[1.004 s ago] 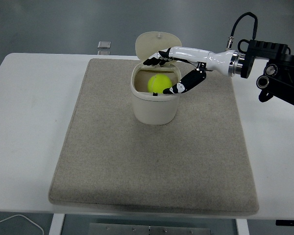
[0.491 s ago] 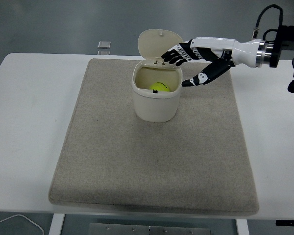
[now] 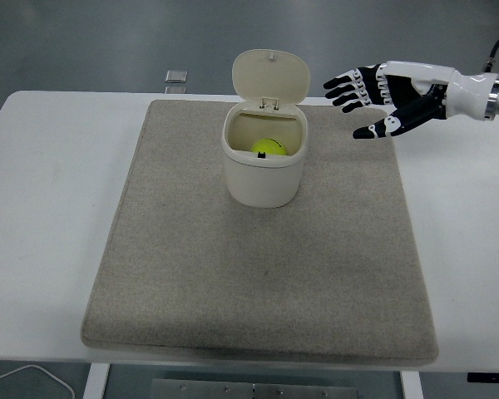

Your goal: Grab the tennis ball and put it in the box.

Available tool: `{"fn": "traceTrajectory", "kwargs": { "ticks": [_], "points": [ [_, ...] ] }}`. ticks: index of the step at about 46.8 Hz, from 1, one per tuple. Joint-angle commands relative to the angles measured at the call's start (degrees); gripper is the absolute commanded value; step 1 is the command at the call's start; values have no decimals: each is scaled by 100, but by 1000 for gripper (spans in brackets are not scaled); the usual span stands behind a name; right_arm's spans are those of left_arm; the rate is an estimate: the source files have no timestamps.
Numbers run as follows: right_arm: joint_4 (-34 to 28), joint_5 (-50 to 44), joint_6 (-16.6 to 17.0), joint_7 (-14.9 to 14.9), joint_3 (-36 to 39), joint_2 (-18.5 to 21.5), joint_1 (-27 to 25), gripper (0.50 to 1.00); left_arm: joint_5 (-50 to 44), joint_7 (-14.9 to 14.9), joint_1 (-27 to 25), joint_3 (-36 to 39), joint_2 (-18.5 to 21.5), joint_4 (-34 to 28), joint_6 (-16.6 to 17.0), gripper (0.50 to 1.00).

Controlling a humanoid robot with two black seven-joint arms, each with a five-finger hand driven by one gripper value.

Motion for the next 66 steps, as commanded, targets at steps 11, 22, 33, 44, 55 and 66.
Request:
{"fn": "traceTrajectory", "kwargs": {
  "ticks": [11,22,33,44,55,66],
  "points": [
    [-777,1424,-299,-320,12,130,-109,893,1,0,1,0,0,1,0,996],
    [-1032,2787,-1011,-566,12,552,-337,895,1,0,1,0,0,1,0,996],
    [-1085,3552,-1416,-654,126,868,-566,895,1,0,1,0,0,1,0,996],
    [-1164,3605,-1460,-663,715,1070,-839,895,1,0,1,0,0,1,0,996],
    [-1208,3895,-1583,-663,724,1158,-935,895,1,0,1,0,0,1,0,996],
    [-1445,4273,-1592,-663,1137,1360,-1155,895,1,0,1,0,0,1,0,996]
  ]
}}
